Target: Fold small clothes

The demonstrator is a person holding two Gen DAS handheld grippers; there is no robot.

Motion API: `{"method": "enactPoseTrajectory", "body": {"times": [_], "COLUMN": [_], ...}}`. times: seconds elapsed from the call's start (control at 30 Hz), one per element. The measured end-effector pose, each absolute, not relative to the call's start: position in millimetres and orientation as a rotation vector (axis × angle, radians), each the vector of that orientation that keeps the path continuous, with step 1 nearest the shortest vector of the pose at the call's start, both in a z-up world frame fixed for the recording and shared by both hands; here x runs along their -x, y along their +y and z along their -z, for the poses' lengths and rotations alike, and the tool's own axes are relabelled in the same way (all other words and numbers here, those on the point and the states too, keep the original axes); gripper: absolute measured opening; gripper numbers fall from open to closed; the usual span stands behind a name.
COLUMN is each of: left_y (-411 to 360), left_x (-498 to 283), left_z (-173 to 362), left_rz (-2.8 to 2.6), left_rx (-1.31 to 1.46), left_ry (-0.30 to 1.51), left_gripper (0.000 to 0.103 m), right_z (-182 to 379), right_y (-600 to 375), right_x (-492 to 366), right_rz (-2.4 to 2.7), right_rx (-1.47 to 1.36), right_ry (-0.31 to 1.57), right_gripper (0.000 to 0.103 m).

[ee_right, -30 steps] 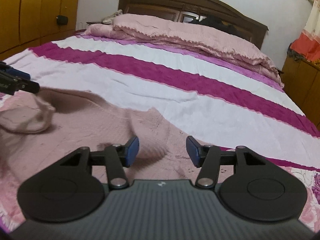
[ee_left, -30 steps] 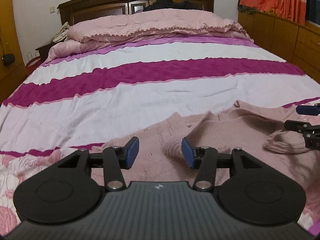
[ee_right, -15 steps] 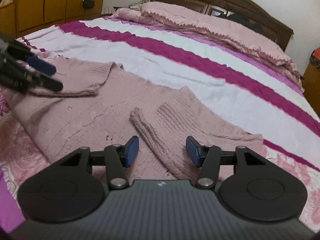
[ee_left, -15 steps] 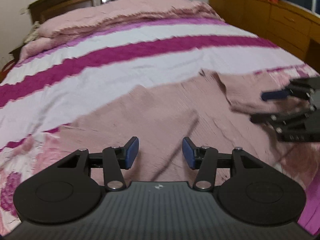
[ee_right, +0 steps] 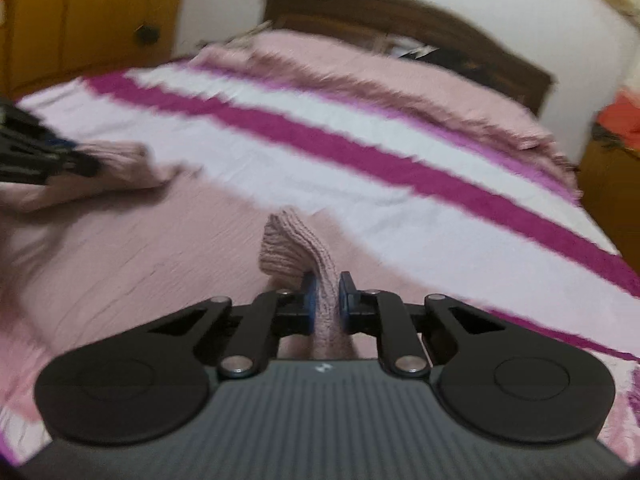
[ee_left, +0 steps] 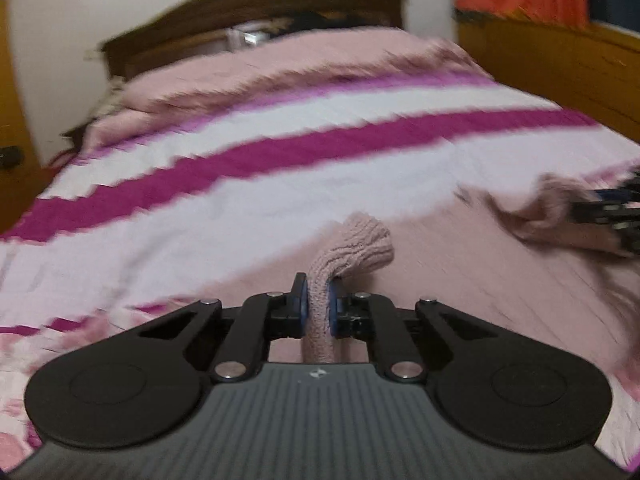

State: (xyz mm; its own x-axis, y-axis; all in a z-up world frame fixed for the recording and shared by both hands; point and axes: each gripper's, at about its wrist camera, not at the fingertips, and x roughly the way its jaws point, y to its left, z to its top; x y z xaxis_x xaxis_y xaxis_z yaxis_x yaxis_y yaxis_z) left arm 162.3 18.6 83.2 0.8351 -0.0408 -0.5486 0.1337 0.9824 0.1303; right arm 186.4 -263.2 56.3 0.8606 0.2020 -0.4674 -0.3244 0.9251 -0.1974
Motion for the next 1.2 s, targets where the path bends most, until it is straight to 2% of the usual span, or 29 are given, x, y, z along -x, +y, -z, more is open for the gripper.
{"method": "enactPoseTrajectory", "body": {"times": [0.2,0.43,0.63,0.7,0.77,0.97,1.2], "left_y": [61,84,87,91,95,93,93], "left_x": [-192,-225,-228,-228,-224,-193,-176], "left_z": [-86,-38,-24,-26,-31,-53,-53], "left_rz": [-0.064,-0.173,-0.173,-0.169,-0.164,-0.144,-0.124], "left_rx": [-0.113,-0.086,-0.13,-0.108,-0.083,-0.038,0.002], "left_ry": [0.572,0.685,0.675,0.674,0.67,0.662,0.694], "left_gripper": [0.011,0.012,0.012,0.012,0.012,0.012,0.012], "right_z": [-54,-6,-15,-25,-35,-50,-17], "right_y": [-306,-312,-323,-331,-338,-337,-321], "right_x": [-217,-244,-241,-236,-229,-216,-244], "right_rz": [-0.118,-0.041,-0.046,-0.023,0.017,-0.152,-0.187], "right_rx": [0.145,0.196,0.114,0.064,0.051,0.059,0.06], "right_ry": [0.483,0.586,0.567,0.545,0.507,0.495,0.638], "right_gripper": [0.014,0.015,0.017,0.028,0.034,0.034,0.032]}}
